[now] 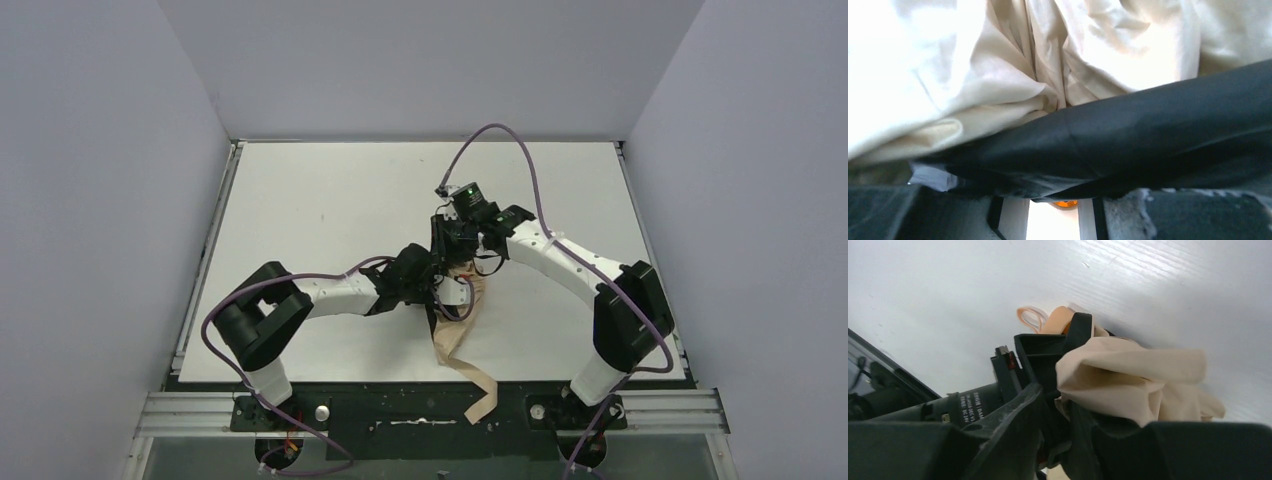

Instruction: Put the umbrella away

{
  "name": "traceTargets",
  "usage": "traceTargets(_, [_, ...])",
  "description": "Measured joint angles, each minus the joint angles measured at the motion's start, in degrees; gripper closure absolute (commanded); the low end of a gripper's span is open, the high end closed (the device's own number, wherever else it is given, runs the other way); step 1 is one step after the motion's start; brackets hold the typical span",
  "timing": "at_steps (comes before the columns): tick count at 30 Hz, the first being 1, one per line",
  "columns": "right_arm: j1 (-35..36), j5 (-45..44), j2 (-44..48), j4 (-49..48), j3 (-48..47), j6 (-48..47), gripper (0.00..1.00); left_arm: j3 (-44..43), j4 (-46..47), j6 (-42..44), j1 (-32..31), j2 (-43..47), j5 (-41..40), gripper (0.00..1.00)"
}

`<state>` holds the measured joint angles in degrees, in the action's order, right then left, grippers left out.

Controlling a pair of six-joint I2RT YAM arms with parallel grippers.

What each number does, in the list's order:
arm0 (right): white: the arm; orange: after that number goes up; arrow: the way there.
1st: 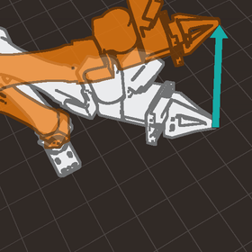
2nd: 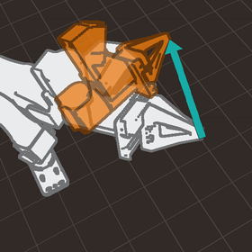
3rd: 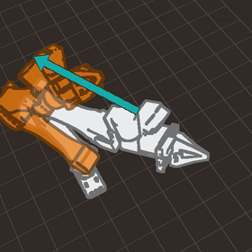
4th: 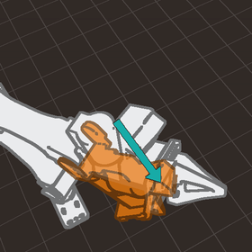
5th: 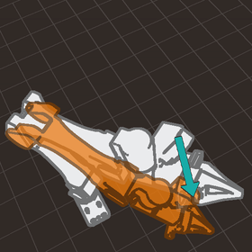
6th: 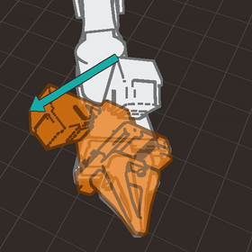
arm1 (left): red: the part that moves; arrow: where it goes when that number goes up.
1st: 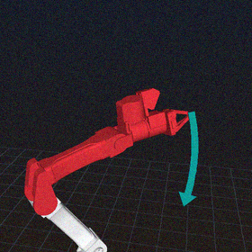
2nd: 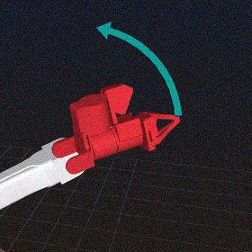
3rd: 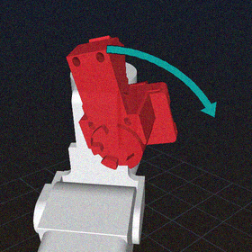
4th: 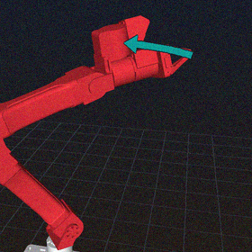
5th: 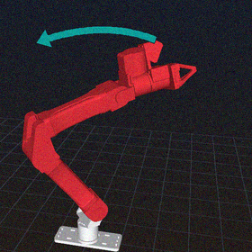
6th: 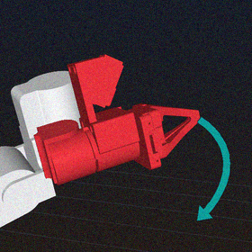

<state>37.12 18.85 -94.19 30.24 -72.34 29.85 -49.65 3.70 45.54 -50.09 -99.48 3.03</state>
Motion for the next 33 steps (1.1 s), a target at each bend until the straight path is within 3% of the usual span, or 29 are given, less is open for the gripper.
traceTargets(9, [-4.4,2.8,5.0,6.0,1.7,-6.6,0.49,0.0,0.0,1.5,-2.1,0.0,2.6,1.0])
traceTargets(14, [-10.4,2.6,16.3,7.5,1.7,-7.7,0.46,0.0,0.1,1.7,-2.3,0.0,2.5,1.0])
traceTargets(18, [-12.8,-0.6,23.1,10.8,1.4,-11.0,0.49,0.1,0.3,1.8,-2.7,0.0,1.5,1.0])
traceTargets(20, [-13.2,-1.0,23.6,12.7,1.5,-12.8,0.51,0.3,0.9,1.9,-3.1,0.0,0.9,1.0])
traceTargets(27, [-14.0,4.9,21.6,14.1,8.8,-15.2,0.41,0.8,1.8,3.0,-4.1,0.0,-0.5,1.0])
traceTargets(30, [-14.0,6.8,19.7,13.3,10.4,-14.8,0.43,0.8,1.8,3.2,-4.3,0.0,-0.9,1.0])
traceTargets(33, [-13.9,8.7,17.0,10.9,10.4,-14.0,0.55,1.0,2.1,3.3,-4.5,0.0,-1.2,1.0])
